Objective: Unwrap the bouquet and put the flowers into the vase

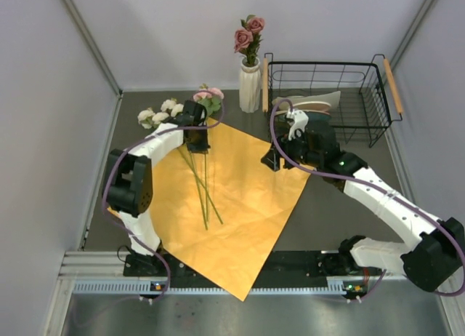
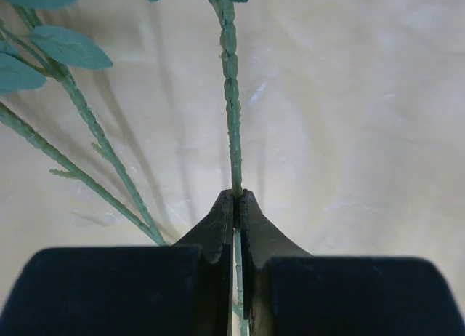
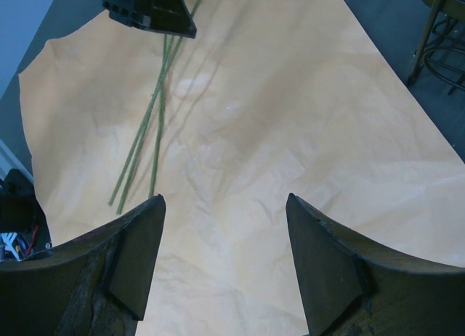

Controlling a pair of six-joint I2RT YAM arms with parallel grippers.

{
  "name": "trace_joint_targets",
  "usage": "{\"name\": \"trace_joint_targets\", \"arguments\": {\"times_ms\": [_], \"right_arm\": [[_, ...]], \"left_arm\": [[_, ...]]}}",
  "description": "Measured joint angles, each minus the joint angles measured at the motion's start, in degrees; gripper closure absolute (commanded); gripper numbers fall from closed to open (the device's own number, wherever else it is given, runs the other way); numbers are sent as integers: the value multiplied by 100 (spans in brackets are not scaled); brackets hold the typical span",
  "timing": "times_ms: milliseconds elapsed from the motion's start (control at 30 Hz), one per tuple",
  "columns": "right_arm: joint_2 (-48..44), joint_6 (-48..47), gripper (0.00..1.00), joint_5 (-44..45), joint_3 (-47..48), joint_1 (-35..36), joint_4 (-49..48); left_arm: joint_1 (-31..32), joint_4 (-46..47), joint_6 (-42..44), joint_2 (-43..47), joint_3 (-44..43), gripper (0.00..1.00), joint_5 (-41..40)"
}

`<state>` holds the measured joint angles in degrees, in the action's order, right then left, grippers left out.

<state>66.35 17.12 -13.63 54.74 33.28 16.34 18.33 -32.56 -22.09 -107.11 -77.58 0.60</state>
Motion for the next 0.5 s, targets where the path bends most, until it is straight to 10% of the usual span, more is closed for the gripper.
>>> {"name": "trace_joint_targets", "arguments": {"times_ms": [133,267,500], "right_arm": [[48,59,27,-2,0,0,-15],[116,190,2,-136,7,0,-63],[273,570,1,-527,208,0,-330]], "left_arm": [[9,26,-4,789,0,100,435],[13,256,-92,1690,98,100,940],[15,809,-476,3589,1355,100,1740]]}}
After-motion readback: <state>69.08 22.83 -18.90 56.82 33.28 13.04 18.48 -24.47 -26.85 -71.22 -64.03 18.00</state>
